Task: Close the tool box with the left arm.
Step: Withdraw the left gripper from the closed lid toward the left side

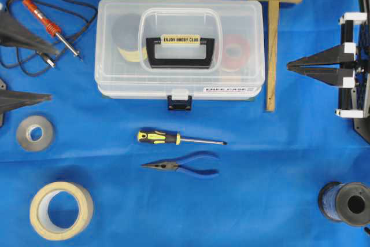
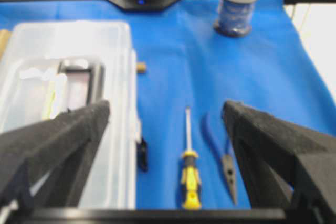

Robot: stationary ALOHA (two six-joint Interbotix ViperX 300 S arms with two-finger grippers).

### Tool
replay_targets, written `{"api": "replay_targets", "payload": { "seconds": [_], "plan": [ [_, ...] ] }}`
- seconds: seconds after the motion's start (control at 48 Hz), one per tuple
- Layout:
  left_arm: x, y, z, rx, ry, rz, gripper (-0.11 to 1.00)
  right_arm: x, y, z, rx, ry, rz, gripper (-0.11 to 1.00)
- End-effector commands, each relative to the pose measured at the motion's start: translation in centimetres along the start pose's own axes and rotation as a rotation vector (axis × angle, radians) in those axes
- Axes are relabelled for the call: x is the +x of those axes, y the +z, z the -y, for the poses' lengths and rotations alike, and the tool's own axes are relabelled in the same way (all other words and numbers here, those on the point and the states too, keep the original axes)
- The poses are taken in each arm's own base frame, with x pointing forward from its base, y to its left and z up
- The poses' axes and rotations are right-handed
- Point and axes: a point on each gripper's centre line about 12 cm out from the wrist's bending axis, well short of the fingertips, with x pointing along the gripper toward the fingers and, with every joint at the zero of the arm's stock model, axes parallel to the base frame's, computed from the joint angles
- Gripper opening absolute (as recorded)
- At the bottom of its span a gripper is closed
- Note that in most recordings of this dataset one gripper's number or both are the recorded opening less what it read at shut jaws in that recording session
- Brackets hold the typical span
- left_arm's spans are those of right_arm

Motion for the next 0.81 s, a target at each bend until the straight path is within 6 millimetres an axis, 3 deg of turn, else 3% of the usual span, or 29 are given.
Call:
{"api": "replay_targets", "payload": {
  "seconds": [0.0,0.229,0.333,0.563,0.792],
  "plan": [
    [-1.1,-1.7,0.0,-0.002,0.002,0.052,0.91,0.1,1.0,0.1,0.000,-0.003,0.032,0.00],
    [-2.4,-8.1,0.0,-0.027,0.003,0.048,0.91,0.0,1.1,0.1,-0.003,-0.003,0.041,0.00],
    [-2.5,-10.0,0.0,-0.027,0.004,0.037,0.91,0.0,1.2,0.1,-0.003,-0.003,0.046,0.00],
    [-2.4,-11.9,-0.1,-0.028,0.006,0.028,0.91,-0.1,1.2,0.1,-0.003,-0.003,0.044,0.00],
    [-2.4,-12.0,-0.1,-0.041,0.006,0.034,0.91,-0.1,1.2,0.1,-0.003,-0.003,0.046,0.00]
  ]
}}
